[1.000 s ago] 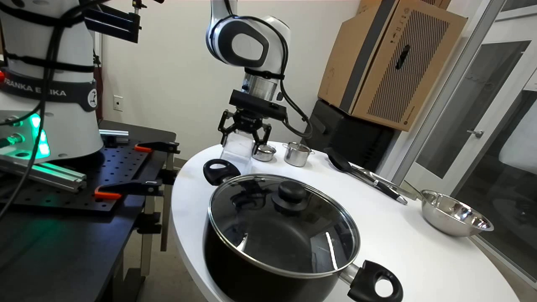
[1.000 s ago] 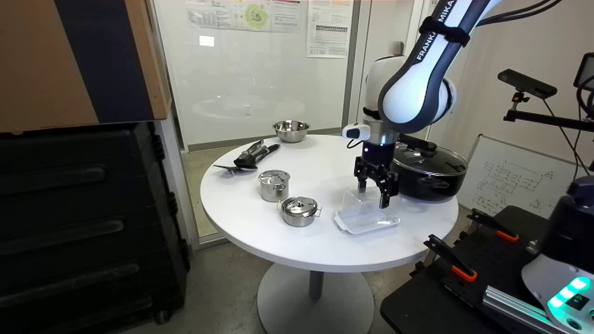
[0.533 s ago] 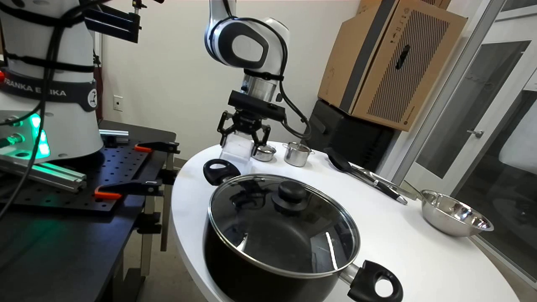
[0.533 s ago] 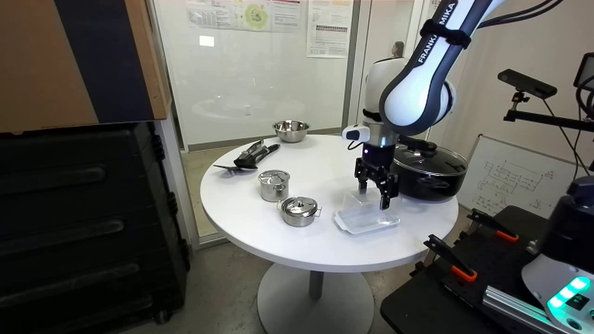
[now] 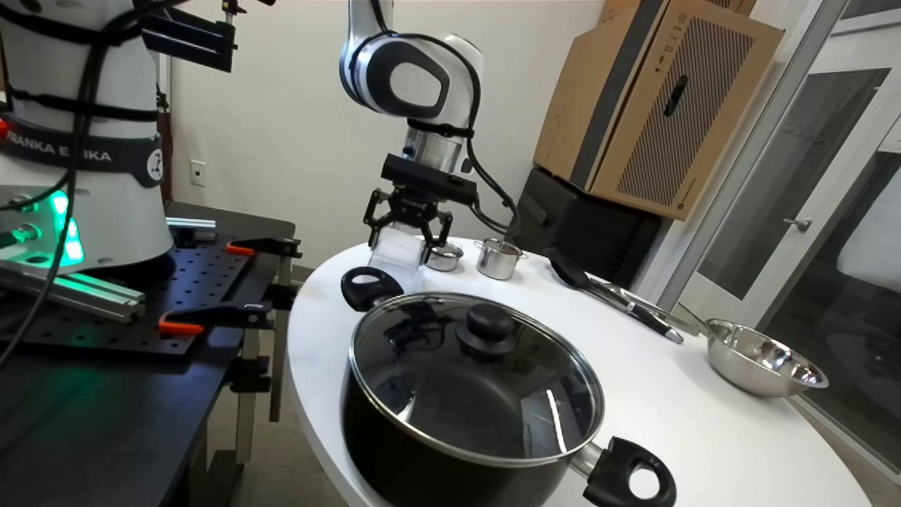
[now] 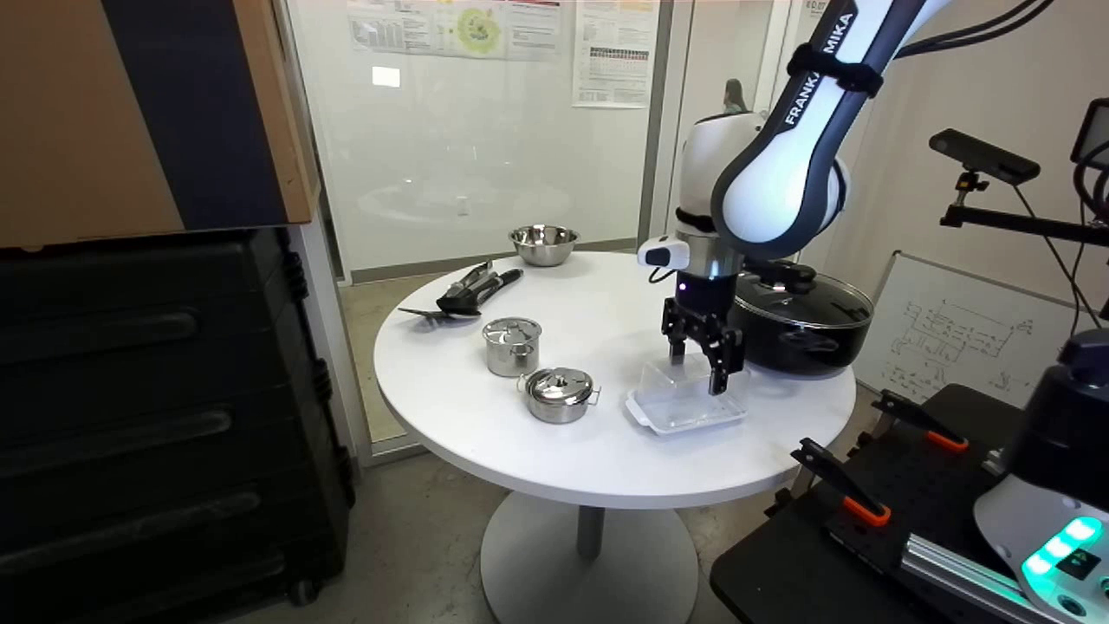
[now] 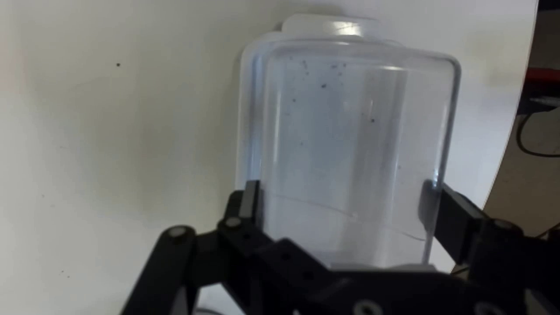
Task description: Put the clear cover on the white thing
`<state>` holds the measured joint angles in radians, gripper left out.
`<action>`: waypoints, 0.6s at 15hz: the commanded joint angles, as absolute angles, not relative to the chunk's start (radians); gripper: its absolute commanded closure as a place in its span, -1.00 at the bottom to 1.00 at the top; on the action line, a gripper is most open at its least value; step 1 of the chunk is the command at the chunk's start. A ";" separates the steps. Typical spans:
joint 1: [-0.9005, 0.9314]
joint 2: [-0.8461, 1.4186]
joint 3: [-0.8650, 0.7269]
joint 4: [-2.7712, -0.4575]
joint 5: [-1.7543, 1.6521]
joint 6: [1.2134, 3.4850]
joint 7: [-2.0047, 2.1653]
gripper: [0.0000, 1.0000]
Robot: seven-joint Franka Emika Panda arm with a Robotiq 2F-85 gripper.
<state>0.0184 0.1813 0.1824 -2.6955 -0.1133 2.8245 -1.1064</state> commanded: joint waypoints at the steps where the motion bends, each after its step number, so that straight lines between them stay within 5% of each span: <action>1: 0.043 0.189 0.157 -2.698 -0.175 2.858 -1.042 -0.29; 4: 0.050 0.192 0.153 -2.696 -0.210 2.861 -1.009 -0.29; 5: 0.051 0.191 0.153 -2.696 -0.220 2.861 -0.999 -0.93; 9: 0.054 0.189 0.155 -2.696 -0.238 2.861 -0.979 -1.00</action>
<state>0.0395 0.1846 0.1686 -2.6953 -0.2061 2.8368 -1.0173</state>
